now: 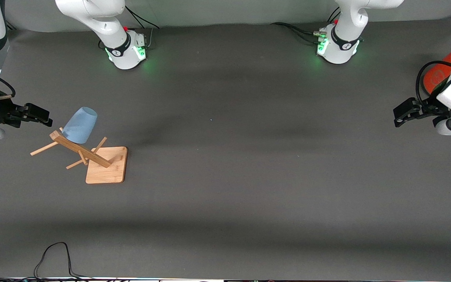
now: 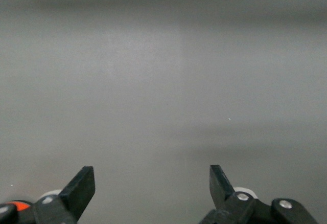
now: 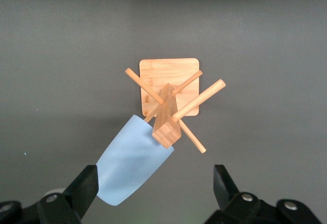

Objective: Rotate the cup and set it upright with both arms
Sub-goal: 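Move the right gripper toward the blue cup on the wooden stand, then close the right gripper around the blue cup on the peg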

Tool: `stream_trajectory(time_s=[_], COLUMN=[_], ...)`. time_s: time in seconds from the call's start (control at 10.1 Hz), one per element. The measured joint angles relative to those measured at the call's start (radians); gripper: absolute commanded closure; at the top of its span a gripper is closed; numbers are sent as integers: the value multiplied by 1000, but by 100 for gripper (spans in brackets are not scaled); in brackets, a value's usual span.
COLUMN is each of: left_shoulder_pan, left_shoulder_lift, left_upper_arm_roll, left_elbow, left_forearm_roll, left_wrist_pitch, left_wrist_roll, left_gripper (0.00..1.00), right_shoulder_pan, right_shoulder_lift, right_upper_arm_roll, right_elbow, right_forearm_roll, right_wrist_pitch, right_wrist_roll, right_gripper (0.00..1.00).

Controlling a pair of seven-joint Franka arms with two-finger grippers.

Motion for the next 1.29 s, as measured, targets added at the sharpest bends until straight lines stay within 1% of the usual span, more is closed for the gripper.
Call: stream_trajectory(time_s=[0.7,0.89,0.99,1.19,1.29], left_shoulder_pan=[0,-2,-3,-3,-3], left_shoulder_lift=[1,1,1,1,1], left_upper_arm_roll=[-1,-3,-4,-4,-4], left_elbow=[0,0,0,0,0], left_forearm_roll=[-3,-4,-4,-4,-4], left_wrist_pitch=[-1,-1,-1,-1,-1], left_wrist_roll=[0,1,1,1,1], left_gripper=[0,0,0,0,0], right_shoulder_pan=[2,27,51,89,93], right_shoulder_lift=[1,-8,-28,-99,-126], right_upper_arm_roll=[0,4,5,7,7], right_elbow=[-7,-27,-54,-143,-175], right_forearm_roll=[0,0,0,0,0], right_wrist_pitch=[-1,-2,0,25,38], right_wrist_roll=[6,59,104,164,199], right_gripper=[0,0,0,0,0])
